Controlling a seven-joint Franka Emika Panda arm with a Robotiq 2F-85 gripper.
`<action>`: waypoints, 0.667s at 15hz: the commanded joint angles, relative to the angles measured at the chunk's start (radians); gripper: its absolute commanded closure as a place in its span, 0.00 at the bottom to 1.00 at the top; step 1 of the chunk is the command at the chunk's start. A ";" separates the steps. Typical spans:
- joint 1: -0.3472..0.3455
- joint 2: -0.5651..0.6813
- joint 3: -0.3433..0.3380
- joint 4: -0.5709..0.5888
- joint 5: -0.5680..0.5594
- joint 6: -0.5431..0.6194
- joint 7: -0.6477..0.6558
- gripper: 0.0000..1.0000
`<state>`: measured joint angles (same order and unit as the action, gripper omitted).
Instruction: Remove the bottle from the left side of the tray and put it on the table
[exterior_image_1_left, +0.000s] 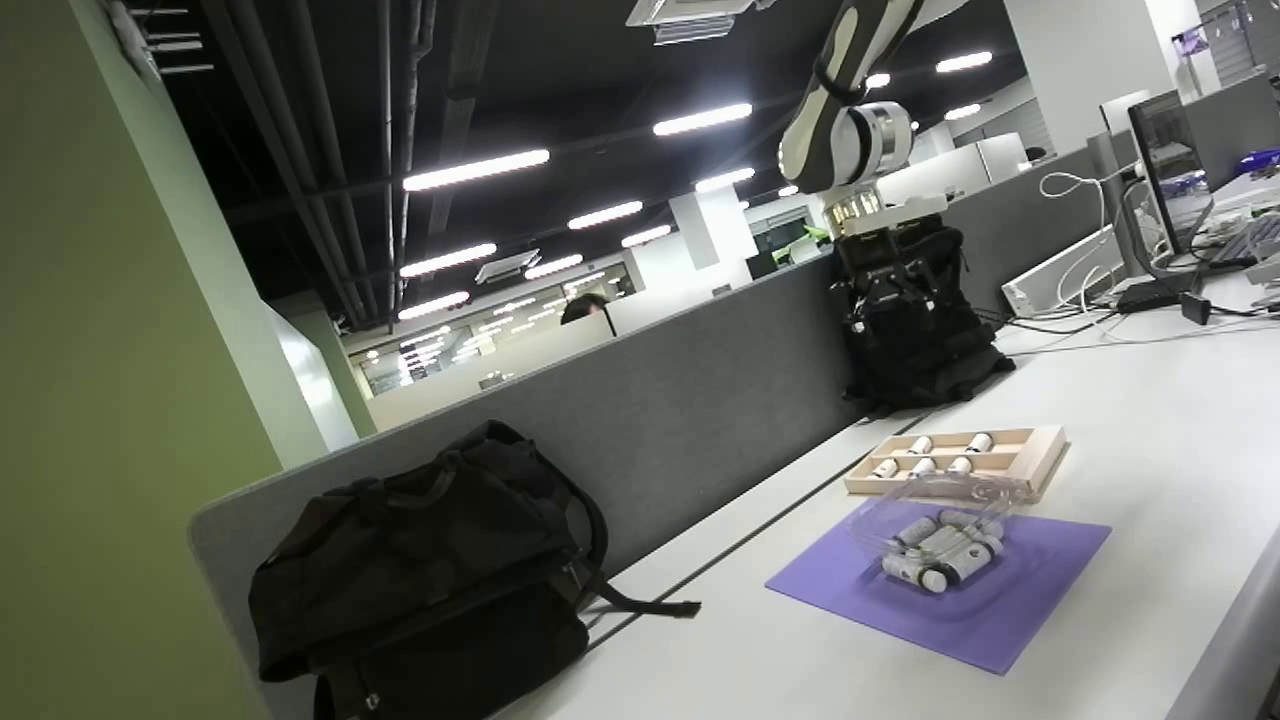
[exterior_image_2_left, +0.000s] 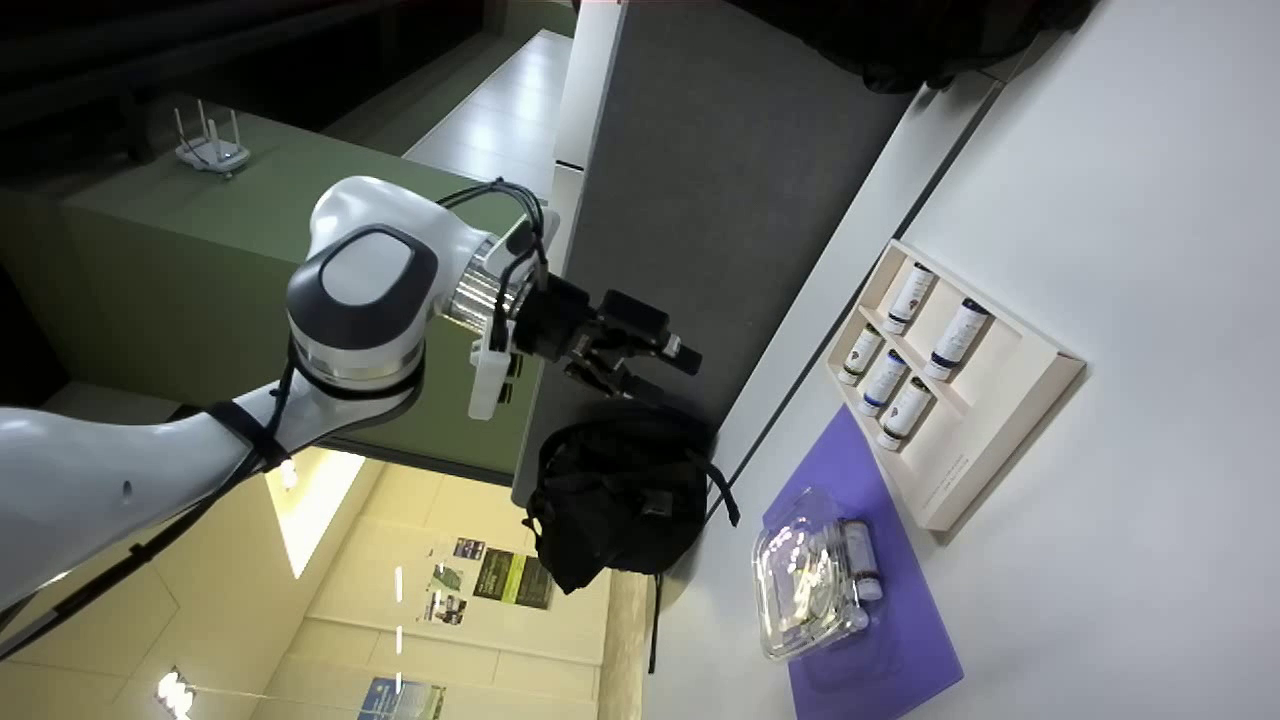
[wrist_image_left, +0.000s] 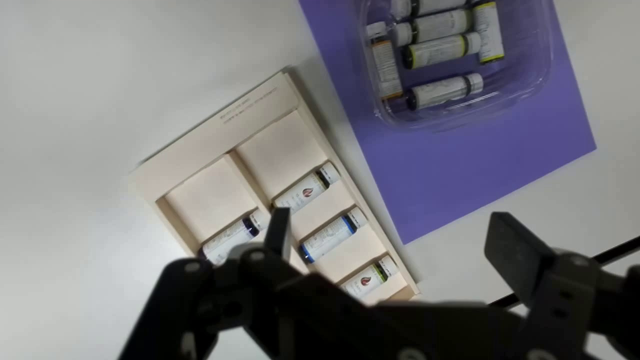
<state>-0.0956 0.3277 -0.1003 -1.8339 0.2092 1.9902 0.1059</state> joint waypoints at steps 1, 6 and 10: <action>-0.024 0.081 0.011 0.028 0.124 0.008 0.089 0.00; -0.032 0.122 0.014 0.003 0.214 0.028 0.070 0.00; -0.035 0.139 0.016 0.005 0.234 0.035 0.080 0.00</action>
<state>-0.1199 0.4662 -0.0953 -1.8305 0.4492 2.0255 0.1829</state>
